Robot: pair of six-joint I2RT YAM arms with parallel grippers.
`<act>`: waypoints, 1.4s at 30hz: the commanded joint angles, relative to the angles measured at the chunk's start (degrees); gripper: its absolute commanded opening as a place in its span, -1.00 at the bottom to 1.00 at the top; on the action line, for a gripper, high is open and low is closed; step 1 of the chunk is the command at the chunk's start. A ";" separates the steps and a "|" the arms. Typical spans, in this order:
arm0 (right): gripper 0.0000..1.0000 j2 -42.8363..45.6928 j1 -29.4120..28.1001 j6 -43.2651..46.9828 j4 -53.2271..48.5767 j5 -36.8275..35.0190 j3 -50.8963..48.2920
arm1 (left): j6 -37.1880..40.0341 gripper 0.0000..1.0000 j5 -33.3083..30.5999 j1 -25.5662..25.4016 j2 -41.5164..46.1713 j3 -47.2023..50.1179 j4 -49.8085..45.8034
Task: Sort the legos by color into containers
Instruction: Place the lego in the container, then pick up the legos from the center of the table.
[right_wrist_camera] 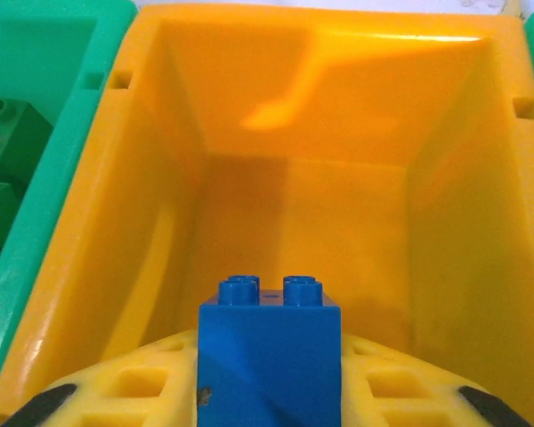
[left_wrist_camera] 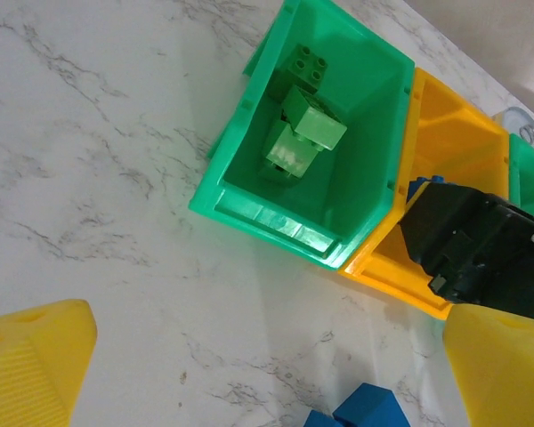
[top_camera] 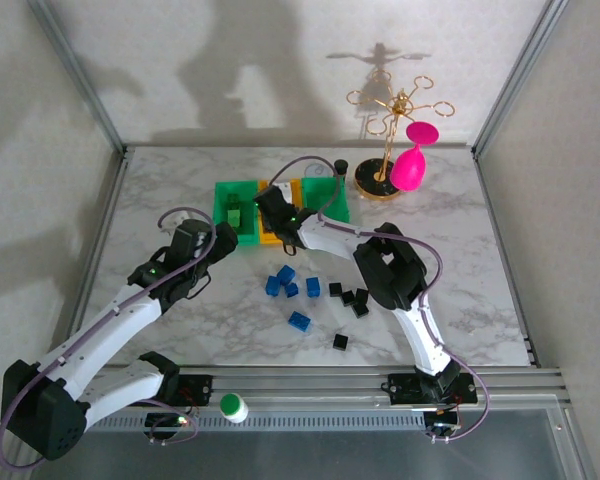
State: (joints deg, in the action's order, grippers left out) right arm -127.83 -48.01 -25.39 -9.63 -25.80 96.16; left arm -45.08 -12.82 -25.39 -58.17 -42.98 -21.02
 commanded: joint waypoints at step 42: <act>0.15 28.02 -9.03 -8.64 -4.34 4.93 -25.87 | -1.06 0.99 2.61 -7.86 8.06 4.50 -2.70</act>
State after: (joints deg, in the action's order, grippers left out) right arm -101.49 -54.98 -30.46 -10.26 -22.11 72.25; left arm -45.28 -10.22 -31.86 -51.09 -39.86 -22.20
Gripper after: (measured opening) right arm 0.573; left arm 0.996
